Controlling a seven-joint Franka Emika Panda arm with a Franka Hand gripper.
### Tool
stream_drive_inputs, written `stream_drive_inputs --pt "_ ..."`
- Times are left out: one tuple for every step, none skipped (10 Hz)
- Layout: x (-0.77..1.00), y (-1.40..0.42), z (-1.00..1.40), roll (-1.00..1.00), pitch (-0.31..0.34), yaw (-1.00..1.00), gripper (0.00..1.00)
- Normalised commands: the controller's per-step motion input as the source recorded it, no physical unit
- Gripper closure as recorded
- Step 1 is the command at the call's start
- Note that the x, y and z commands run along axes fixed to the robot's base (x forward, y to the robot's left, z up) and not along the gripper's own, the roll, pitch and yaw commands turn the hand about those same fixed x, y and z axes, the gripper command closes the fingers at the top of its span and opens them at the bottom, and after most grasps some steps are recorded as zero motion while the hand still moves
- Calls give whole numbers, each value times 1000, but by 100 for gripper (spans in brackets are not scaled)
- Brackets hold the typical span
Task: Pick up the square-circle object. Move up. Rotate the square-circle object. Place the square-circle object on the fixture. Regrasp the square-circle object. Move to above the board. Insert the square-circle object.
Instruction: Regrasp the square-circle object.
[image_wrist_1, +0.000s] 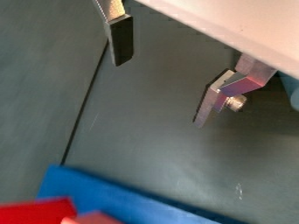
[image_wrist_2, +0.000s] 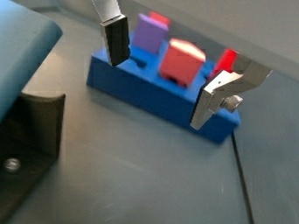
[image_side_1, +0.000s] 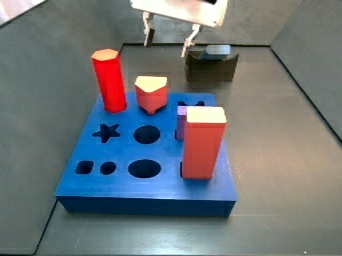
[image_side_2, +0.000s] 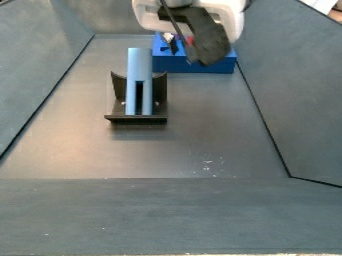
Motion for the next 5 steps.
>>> stream_drive_inputs --pt "-45 -22 0 1000 -201 -915 0" --pt "-47 -21 0 1000 -216 -918 0" --pt "-41 -17 0 1000 -233 -920 0" --pt "-41 -14 1 1000 -237 -922 0" --pt "-35 -17 -7 1000 -247 -925 0"
